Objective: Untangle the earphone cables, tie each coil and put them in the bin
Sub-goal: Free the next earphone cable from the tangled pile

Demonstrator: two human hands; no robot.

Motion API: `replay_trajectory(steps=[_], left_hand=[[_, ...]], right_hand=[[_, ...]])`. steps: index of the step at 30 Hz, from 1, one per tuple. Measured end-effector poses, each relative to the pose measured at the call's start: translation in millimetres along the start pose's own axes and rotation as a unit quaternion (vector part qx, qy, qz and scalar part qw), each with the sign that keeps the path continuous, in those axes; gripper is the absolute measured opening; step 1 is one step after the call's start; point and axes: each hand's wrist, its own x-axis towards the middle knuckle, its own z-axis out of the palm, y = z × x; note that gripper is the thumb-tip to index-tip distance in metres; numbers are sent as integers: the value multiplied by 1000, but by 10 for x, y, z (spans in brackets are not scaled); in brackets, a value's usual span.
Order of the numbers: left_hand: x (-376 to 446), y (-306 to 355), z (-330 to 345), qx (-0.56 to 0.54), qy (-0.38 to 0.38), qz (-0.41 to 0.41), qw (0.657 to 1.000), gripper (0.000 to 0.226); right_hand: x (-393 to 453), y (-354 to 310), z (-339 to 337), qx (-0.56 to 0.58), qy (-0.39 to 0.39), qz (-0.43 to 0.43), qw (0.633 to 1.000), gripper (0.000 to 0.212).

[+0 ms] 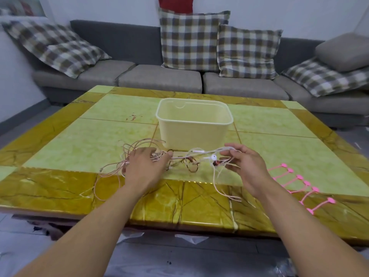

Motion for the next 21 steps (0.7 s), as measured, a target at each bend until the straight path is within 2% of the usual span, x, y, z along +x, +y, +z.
replay_trajectory(steps=[2, 5, 8, 10, 12, 15, 18, 21], left_hand=[[-10, -32, 12, 44, -11, 23, 999, 73], [10, -72, 20, 41, -7, 66, 997, 49], [5, -72, 7, -4, 16, 64, 998, 23], [-42, -32, -7, -1, 30, 63, 998, 16], [-65, 3, -26, -6, 38, 58, 998, 18], [-51, -32, -13, -29, 38, 38, 998, 40], [-6, -118, 21, -21, 45, 26, 998, 50], [7, -138, 15, -21, 49, 13, 998, 51]], right_hand=[[-18, 37, -4, -73, 8, 27, 997, 23], [-44, 107, 43, -159, 26, 44, 986, 30], [-57, 110, 113, -286, 68, -61, 954, 34], [-87, 103, 189, -318, 43, -133, 938, 26], [-138, 108, 290, -327, -33, -158, 931, 18], [-194, 195, 416, -395, -143, -137, 897, 16], [-179, 259, 461, -501, -163, -84, 846, 27], [-159, 209, 474, -582, -133, -91, 797, 18]])
